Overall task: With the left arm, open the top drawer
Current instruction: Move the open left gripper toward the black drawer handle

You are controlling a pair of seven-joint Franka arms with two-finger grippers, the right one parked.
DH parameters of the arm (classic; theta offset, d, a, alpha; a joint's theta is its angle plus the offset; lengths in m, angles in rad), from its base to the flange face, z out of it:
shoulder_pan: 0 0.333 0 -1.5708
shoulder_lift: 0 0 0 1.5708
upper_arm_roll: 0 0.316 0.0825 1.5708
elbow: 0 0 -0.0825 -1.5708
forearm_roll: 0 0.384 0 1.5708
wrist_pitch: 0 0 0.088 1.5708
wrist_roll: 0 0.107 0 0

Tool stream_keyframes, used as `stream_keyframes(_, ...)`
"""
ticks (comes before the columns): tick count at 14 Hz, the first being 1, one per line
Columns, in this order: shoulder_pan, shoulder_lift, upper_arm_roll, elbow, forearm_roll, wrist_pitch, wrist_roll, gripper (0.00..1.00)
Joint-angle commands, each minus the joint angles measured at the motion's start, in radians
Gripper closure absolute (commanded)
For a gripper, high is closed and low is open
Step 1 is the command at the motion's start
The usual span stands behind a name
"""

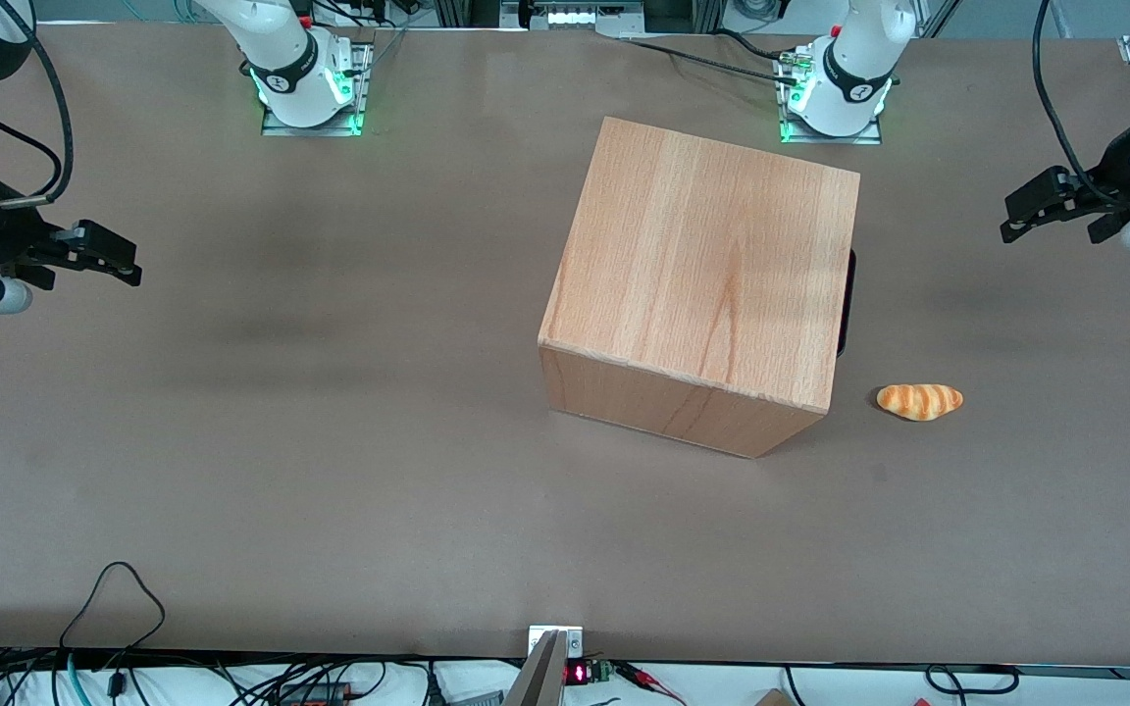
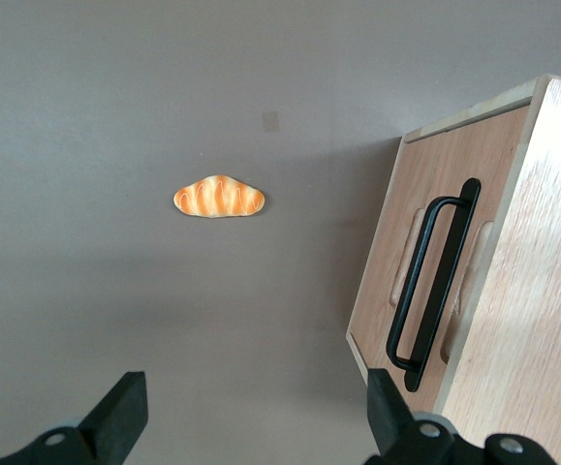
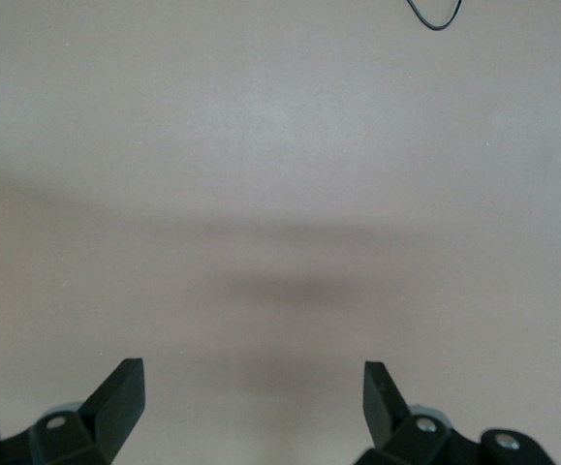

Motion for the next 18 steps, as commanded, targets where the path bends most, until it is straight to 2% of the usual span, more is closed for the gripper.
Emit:
stream_keyframes(1,0.007,0.005,0.002,0.024,-0.006,-0.026,0.021,0.00)
stream_keyframes(9,0.004,0.109,-0.010,0.027,-0.026,-0.059,0.013,0.00)
stream_keyframes(12,0.004,0.163,-0.009,0.028,-0.055,-0.067,0.025,0.00)
stream_keyframes(15,0.005,0.215,-0.006,0.028,-0.126,-0.069,0.028,0.00)
stream_keyframes(18,0.005,0.274,-0.006,0.028,-0.145,-0.066,0.183,0.00)
